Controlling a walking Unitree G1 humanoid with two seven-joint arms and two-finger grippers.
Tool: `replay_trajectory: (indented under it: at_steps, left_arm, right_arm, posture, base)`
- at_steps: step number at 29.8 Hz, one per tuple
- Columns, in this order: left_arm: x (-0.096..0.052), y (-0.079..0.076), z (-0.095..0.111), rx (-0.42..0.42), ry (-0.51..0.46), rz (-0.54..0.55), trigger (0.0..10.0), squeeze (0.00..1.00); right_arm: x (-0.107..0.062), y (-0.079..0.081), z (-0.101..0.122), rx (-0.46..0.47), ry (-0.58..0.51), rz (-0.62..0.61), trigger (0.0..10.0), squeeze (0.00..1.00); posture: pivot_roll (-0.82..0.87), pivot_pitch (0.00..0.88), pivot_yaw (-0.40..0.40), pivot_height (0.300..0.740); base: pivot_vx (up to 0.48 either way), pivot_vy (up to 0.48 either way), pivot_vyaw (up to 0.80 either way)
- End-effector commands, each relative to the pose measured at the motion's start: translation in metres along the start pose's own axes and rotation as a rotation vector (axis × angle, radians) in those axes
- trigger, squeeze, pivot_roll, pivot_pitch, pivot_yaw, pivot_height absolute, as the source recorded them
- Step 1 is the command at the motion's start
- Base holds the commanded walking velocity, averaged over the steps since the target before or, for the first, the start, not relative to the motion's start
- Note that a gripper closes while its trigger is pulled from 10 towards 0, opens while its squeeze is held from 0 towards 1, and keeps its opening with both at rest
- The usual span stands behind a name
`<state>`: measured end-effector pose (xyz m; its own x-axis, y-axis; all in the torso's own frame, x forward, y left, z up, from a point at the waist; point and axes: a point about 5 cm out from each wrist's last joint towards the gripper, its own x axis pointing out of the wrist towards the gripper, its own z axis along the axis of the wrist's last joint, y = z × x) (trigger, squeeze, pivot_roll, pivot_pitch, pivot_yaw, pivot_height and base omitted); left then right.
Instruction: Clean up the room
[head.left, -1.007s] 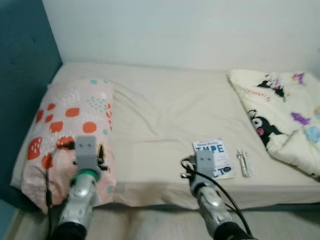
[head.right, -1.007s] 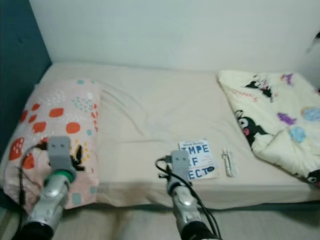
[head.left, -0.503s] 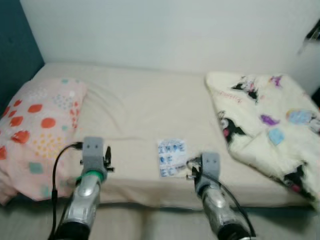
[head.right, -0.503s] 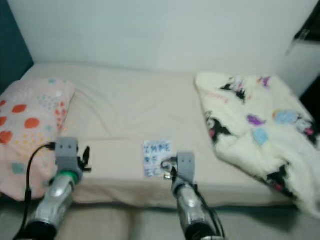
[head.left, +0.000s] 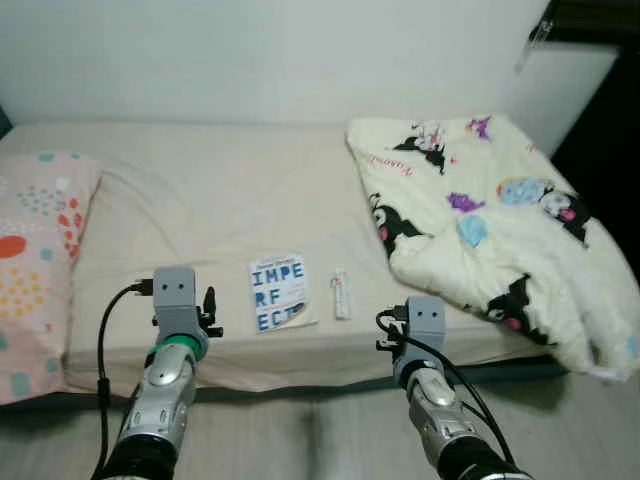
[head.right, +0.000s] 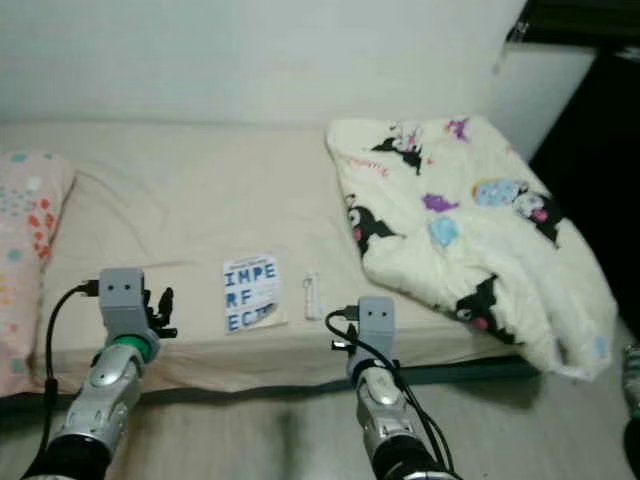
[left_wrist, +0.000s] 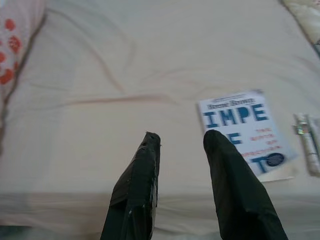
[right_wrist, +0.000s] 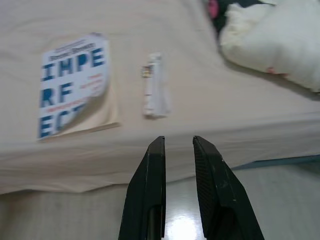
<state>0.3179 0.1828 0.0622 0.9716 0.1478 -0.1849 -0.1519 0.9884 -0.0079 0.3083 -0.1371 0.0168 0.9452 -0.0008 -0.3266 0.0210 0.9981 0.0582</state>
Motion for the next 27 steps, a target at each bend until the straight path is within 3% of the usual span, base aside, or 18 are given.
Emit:
replay_trajectory:
  at_steps: [1, 11, 27]
  left_arm:
    - [-0.001, 0.007, -0.004, 0.031, 0.02, 0.017, 10.0, 0.0]
    - [0.002, 0.01, -0.002, 0.114, 0.015, 0.014, 10.0, 0.0]
    - [-0.001, -0.009, 0.0, 0.109, -0.024, -0.062, 10.0, 0.0]
  right_arm:
    - [-0.001, 0.003, -0.005, 0.01, 0.02, 0.004, 10.0, 0.0]
    - [-0.002, 0.004, -0.007, 0.024, 0.023, 0.004, 10.0, 0.0]
    - [-0.001, 0.004, -0.003, 0.046, 0.019, 0.01, 10.0, 0.0]
  posture:
    - [0.07, 0.0, -0.006, 0.74]
    - [0.08, 0.0, 0.001, 0.74]
    - [0.08, 0.0, 0.007, 0.74]
  base:
    - [0.0, 0.0, 0.0]
    - [0.0, 0.0, 0.0]
    - [0.0, 0.0, 0.0]
